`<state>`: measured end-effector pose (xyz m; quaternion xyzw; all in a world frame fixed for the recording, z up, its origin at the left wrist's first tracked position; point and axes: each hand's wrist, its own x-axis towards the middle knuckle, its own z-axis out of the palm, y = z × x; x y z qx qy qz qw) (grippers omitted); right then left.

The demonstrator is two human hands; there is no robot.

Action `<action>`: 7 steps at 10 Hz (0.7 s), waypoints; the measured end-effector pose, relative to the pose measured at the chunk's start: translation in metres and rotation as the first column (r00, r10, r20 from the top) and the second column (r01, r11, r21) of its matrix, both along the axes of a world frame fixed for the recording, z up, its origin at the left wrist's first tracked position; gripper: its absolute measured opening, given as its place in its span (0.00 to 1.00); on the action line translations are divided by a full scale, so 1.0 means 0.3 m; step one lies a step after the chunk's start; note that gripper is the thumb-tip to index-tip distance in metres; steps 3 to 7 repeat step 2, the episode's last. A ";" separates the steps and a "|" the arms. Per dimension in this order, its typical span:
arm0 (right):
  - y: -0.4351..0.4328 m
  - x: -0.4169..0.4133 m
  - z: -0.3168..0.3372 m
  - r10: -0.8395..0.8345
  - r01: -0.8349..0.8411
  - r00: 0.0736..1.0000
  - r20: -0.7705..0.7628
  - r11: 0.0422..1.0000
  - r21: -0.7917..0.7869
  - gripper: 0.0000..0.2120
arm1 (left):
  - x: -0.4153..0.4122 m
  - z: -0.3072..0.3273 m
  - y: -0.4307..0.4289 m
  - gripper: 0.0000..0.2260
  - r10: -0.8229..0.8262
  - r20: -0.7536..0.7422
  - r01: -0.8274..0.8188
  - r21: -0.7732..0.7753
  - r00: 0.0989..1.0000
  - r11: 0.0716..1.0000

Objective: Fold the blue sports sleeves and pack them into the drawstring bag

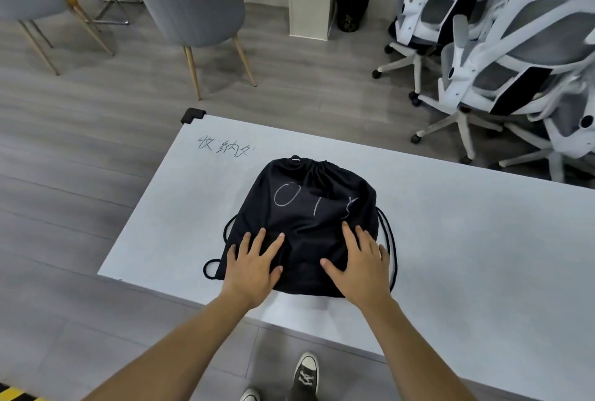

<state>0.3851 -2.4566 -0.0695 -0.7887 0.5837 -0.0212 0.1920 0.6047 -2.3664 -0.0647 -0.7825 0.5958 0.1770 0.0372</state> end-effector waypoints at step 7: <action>-0.016 0.033 0.169 -0.024 0.050 0.986 0.163 0.986 -0.156 0.34 | -0.014 0.177 -0.034 0.23 -0.055 -0.021 0.051 -0.174 0.998 0.983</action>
